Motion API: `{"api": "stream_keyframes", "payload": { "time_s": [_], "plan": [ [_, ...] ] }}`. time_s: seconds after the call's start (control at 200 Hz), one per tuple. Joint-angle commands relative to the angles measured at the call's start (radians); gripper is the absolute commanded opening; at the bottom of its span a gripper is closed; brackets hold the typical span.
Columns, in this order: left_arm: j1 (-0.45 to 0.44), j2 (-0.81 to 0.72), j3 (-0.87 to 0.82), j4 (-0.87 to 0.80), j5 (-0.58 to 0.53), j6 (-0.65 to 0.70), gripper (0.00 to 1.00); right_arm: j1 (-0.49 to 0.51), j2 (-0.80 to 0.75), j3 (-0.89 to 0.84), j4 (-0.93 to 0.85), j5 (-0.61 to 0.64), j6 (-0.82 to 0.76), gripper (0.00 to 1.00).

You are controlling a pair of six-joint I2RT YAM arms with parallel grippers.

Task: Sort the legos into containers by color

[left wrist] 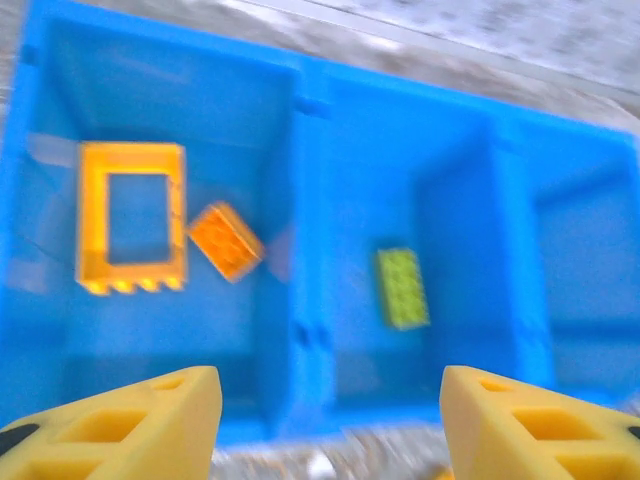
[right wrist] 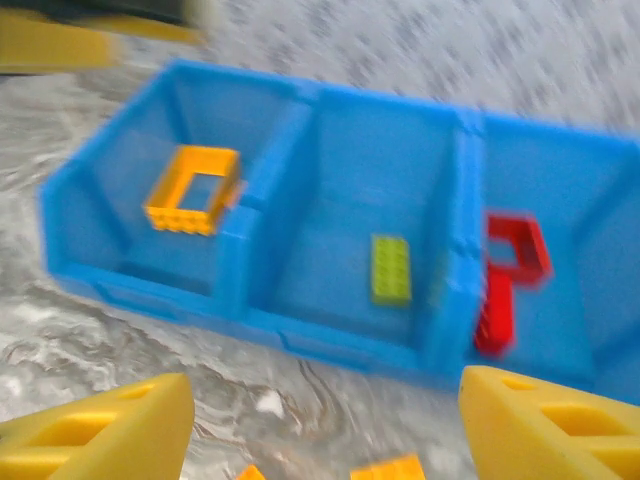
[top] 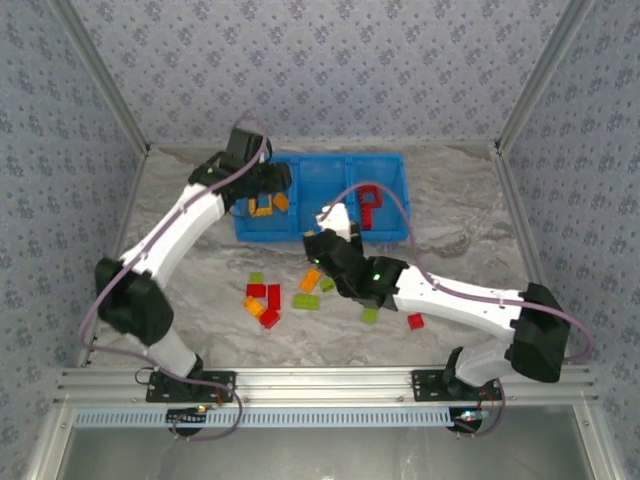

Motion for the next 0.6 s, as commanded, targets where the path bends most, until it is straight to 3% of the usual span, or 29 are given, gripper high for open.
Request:
{"api": "stream_keyframes", "payload": {
  "time_s": [0.0, 0.065, 0.17, 0.325, 0.595],
  "plan": [
    [-0.123, -0.159, -0.183, 0.078, 0.045, 0.063, 0.62, -0.066, -0.074, -0.006, -0.506, 0.028, 0.514, 0.7],
    [-0.222, -0.251, -0.287, 0.105, 0.049, 0.075, 0.63, -0.102, -0.132, -0.066, -0.618, -0.046, 0.63, 0.7],
    [-0.371, -0.385, -0.451, 0.166, 0.045, 0.036, 0.65, -0.148, -0.231, -0.191, -0.644, -0.169, 0.662, 0.7],
    [-0.56, -0.516, -0.61, 0.201, -0.049, -0.051, 0.66, -0.261, -0.349, -0.364, -0.677, -0.362, 0.682, 0.73],
    [-0.774, -0.511, -0.716, 0.315, -0.097, -0.064, 0.67, -0.442, -0.496, -0.545, -0.573, -0.55, 0.806, 0.8]
  ]
}}
